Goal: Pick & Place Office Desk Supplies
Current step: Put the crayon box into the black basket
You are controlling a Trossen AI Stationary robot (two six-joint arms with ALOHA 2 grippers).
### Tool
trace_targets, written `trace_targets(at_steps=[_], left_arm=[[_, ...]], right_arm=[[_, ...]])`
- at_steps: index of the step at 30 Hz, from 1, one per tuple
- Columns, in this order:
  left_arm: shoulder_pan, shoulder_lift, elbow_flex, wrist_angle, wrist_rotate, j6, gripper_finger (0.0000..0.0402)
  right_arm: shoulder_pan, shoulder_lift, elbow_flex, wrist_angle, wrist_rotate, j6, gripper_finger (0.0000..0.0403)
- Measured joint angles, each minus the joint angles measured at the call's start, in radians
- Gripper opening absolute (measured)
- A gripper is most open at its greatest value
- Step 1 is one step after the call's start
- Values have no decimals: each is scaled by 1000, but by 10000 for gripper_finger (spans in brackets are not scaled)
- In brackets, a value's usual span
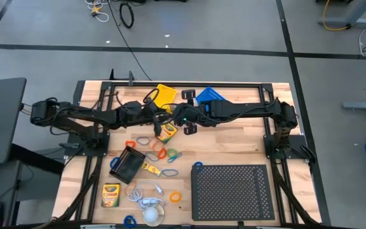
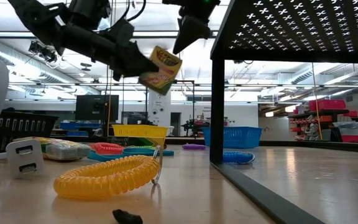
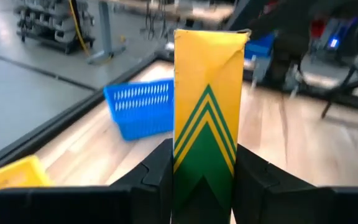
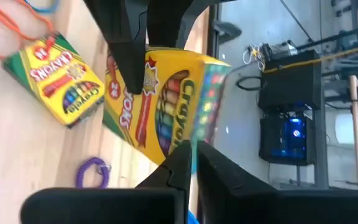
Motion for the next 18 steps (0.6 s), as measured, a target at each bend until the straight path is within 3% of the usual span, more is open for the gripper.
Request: trace_targets(at_steps=[11,14,18], left_arm=[[-209,-311,0,-477,-218,-24,113],[-300,-388,0,-630,-283,-88,113],[-446,-474,-13,-806,-406,-217,113]], right_arm=[[55,0,1,22,-71,-38,140],[62,0,1,23,-141,-23,166],[53,0,0,35,-311,6,185]])
